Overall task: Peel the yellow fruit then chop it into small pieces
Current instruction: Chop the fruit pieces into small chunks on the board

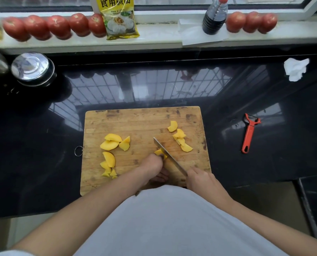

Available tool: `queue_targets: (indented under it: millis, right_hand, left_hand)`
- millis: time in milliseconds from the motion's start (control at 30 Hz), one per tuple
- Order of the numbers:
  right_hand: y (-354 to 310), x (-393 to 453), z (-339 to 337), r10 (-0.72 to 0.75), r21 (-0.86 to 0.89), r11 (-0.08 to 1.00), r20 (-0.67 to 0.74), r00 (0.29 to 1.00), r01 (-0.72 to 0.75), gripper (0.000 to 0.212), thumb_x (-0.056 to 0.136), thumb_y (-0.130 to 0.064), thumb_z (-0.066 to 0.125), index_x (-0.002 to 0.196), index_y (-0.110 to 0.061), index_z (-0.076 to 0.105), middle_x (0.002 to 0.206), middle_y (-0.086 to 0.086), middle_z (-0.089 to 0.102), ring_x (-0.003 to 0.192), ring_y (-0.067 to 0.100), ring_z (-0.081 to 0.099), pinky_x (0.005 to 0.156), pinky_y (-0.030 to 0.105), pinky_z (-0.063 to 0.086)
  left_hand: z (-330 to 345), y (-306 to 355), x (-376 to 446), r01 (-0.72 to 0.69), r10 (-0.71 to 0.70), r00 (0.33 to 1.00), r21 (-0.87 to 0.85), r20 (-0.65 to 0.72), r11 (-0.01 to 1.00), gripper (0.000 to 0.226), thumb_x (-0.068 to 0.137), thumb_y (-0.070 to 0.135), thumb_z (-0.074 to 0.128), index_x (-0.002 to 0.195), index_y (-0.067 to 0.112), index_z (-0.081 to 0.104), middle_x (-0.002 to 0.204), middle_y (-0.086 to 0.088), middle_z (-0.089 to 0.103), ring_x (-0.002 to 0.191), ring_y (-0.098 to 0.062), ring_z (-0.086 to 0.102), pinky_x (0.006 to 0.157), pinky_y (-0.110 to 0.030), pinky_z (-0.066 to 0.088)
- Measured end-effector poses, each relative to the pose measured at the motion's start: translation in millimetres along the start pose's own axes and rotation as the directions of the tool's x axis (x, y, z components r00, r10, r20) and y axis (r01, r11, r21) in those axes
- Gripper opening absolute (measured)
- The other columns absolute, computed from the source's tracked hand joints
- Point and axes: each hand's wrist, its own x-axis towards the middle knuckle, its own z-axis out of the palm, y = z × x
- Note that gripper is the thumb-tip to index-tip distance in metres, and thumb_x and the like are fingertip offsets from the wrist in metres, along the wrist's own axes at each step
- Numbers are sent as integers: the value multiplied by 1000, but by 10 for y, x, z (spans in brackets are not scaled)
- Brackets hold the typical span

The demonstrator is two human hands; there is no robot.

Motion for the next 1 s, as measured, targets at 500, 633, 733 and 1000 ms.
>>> queue_targets:
  millis: [500, 633, 733, 1000]
  right_hand:
    - [-67, 111, 15, -24, 46, 999, -90, 996, 28, 17, 104, -18, 39, 102, -15, 55, 99, 5, 57, 86, 35, 61, 73, 49, 52]
    - [-104, 96, -33, -5, 19, 1000, -32, 999, 6, 16, 104, -17, 38, 105, -15, 54, 104, 5, 57, 94, 37, 61, 74, 44, 49]
    - [-127, 68, -76, 11, 3, 1000, 23, 1000, -11, 16, 103, -18, 39, 110, -15, 53, 110, 6, 56, 99, 37, 60, 75, 42, 46]
    - [-402, 461, -79, 29, 156, 988, -141, 990, -6, 17, 103, -19, 38, 93, -17, 51, 97, 6, 59, 87, 32, 59, 73, 46, 52]
  left_hand:
    - [-3, 37, -72, -62, 63, 998, 51, -19, 997, 62, 110, 34, 30, 90, -8, 71, 84, -24, 77, 84, -37, 78, 76, -42, 65]
    - [-14, 38, -79, -45, 46, 999, 58, -4, 997, 65, 109, 34, 28, 88, -9, 73, 83, -22, 78, 82, -36, 78, 65, -36, 64]
    - [-27, 40, -81, -41, 41, 999, 67, -2, 997, 66, 109, 34, 27, 87, -8, 73, 80, -20, 78, 78, -33, 78, 65, -36, 63]
    - [18, 34, -191, -53, 54, 997, 16, -51, 998, 60, 106, 24, 28, 91, -13, 73, 74, -22, 76, 61, -31, 74, 55, -32, 62]
